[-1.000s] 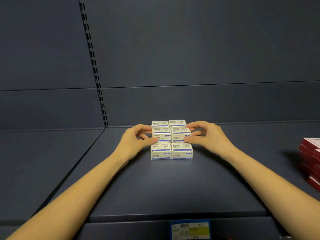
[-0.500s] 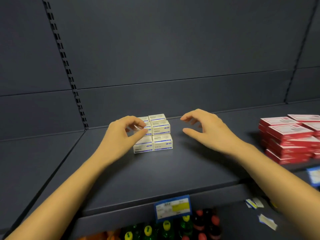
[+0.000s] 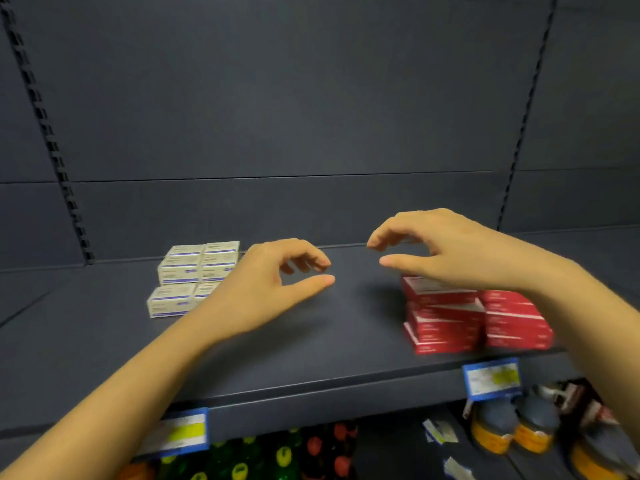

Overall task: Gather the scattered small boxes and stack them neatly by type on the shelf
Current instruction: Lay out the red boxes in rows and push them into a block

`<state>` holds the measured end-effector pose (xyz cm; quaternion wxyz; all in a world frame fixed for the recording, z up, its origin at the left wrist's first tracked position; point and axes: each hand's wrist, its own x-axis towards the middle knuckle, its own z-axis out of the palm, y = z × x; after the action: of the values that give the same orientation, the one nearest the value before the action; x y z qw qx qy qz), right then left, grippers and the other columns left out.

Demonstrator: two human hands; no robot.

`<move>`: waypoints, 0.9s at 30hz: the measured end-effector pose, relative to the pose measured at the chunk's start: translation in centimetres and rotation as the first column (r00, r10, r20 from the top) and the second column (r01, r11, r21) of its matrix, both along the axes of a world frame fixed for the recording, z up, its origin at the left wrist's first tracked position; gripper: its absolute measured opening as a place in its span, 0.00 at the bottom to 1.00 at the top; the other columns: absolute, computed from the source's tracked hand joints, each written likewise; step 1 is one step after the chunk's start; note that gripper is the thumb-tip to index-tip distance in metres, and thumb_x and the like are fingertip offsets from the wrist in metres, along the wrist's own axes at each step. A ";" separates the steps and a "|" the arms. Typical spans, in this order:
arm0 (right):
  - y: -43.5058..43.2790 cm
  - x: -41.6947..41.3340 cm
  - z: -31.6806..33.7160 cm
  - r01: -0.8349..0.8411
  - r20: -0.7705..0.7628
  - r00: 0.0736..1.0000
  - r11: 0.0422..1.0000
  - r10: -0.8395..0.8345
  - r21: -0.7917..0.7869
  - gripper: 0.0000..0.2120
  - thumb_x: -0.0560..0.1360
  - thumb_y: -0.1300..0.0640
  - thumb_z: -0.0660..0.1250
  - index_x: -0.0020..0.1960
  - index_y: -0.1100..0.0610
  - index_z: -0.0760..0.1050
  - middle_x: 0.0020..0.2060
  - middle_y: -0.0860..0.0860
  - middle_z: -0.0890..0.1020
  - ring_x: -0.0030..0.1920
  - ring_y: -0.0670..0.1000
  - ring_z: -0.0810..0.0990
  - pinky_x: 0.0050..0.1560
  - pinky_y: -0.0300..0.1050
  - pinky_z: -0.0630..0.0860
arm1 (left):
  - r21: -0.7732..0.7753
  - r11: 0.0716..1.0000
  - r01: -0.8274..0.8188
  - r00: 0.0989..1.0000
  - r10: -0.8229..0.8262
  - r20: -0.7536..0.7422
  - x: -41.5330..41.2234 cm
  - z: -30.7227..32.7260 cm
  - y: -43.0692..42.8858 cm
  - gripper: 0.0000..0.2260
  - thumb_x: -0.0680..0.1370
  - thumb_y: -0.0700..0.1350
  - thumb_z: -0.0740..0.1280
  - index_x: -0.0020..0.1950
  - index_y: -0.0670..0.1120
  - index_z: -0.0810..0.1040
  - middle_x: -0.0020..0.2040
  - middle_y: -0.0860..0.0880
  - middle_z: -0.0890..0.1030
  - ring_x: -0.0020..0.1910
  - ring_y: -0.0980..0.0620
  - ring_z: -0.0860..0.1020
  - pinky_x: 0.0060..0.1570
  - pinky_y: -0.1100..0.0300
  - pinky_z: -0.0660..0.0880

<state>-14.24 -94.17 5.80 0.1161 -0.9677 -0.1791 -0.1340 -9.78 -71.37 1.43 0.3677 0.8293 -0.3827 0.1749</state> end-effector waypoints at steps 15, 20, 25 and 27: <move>-17.4 0.5 -0.6 -0.061 -0.246 0.965 0.988 0.094 0.142 0.20 0.63 0.40 0.67 0.53 0.42 0.76 0.52 0.36 0.80 0.55 0.34 0.76 0.56 0.32 0.74 | 0.082 0.997 0.012 0.945 0.015 -0.327 1.5 0.2 -12.0 0.13 0.73 0.51 0.68 0.57 0.51 0.78 0.49 0.58 0.80 0.48 0.58 0.80 0.48 0.67 0.76; -18.7 1.1 -1.4 -0.120 -0.307 0.929 0.953 0.208 0.279 0.20 0.62 0.41 0.68 0.52 0.45 0.78 0.49 0.38 0.83 0.53 0.41 0.81 0.53 0.35 0.77 | 0.189 0.975 0.115 0.912 -0.028 -0.409 2.6 1.5 -12.5 0.13 0.72 0.47 0.70 0.55 0.47 0.80 0.49 0.54 0.83 0.49 0.52 0.82 0.49 0.62 0.79; -19.1 2.1 -1.6 -0.136 -0.328 0.913 0.937 0.245 0.323 0.19 0.62 0.43 0.70 0.52 0.46 0.79 0.48 0.40 0.84 0.49 0.45 0.83 0.52 0.37 0.79 | 0.241 0.952 0.187 0.872 -0.048 -0.488 3.6 2.4 -12.8 0.12 0.72 0.45 0.70 0.54 0.45 0.81 0.49 0.50 0.85 0.48 0.52 0.83 0.48 0.64 0.79; -19.2 2.2 -1.7 -0.135 -0.325 0.912 0.931 0.251 0.338 0.20 0.61 0.42 0.71 0.51 0.46 0.80 0.47 0.41 0.84 0.48 0.46 0.84 0.49 0.36 0.79 | 0.261 0.943 0.205 0.869 -0.053 -0.493 3.9 2.7 -13.0 0.11 0.72 0.45 0.71 0.54 0.45 0.81 0.48 0.49 0.85 0.46 0.53 0.83 0.46 0.66 0.79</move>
<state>-12.00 -113.37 4.14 0.3096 -0.9227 -0.2273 0.0327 -5.84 -84.32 4.12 0.3292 0.8655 -0.3573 -0.1222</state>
